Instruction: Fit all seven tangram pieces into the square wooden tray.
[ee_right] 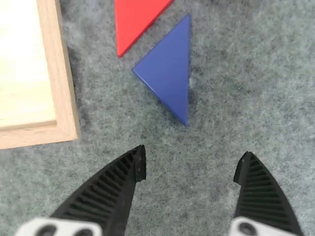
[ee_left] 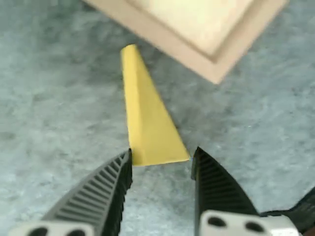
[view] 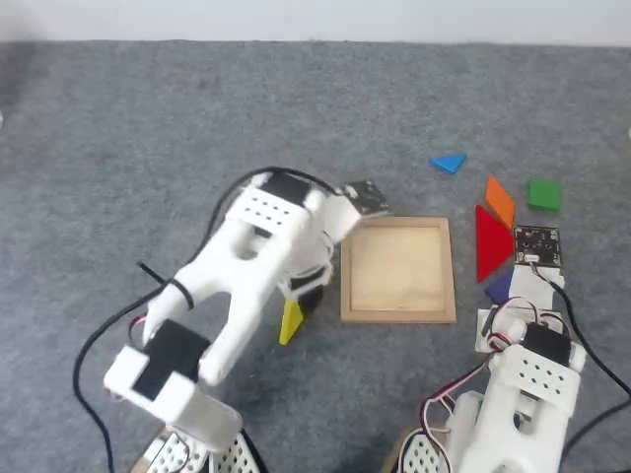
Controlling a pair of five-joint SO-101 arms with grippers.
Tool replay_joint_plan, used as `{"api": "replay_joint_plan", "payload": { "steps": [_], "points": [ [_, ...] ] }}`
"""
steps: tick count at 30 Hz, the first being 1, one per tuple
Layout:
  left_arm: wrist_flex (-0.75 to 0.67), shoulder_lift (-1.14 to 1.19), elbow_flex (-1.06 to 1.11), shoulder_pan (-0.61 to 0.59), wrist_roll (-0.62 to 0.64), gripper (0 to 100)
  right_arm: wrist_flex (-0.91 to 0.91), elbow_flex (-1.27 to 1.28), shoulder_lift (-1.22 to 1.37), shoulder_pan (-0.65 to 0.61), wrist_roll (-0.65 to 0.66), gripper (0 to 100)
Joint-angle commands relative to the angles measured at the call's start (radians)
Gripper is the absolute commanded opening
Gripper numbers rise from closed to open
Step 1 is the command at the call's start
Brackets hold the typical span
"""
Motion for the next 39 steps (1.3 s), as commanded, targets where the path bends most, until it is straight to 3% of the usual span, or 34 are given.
{"api": "replay_joint_plan", "payload": {
  "steps": [1, 7, 15, 19, 32, 39],
  "points": [
    [0.006, -0.054, 0.013, 0.046, 0.049, 19, -0.015, -0.005, -0.010, -0.008, -0.011, 29.6],
    [-0.009, -0.052, 0.047, 0.040, 0.057, 19, -0.015, -0.005, -0.010, -0.007, -0.009, 29.6],
    [-0.233, -0.054, 0.199, 0.035, 0.144, 19, -0.013, -0.005, -0.010, -0.007, -0.009, 29.6],
    [-0.298, -0.055, 0.223, 0.041, 0.198, 0, -0.013, -0.005, -0.010, -0.007, -0.009, 29.6],
    [-0.298, -0.077, 0.179, 0.031, 0.377, 1, -0.016, 0.009, -0.019, -0.007, -0.009, 29.6],
    [-0.146, -0.230, -0.031, -0.014, 0.482, 1, -0.018, 0.011, -0.019, -0.007, -0.011, 29.6]
  ]
}}
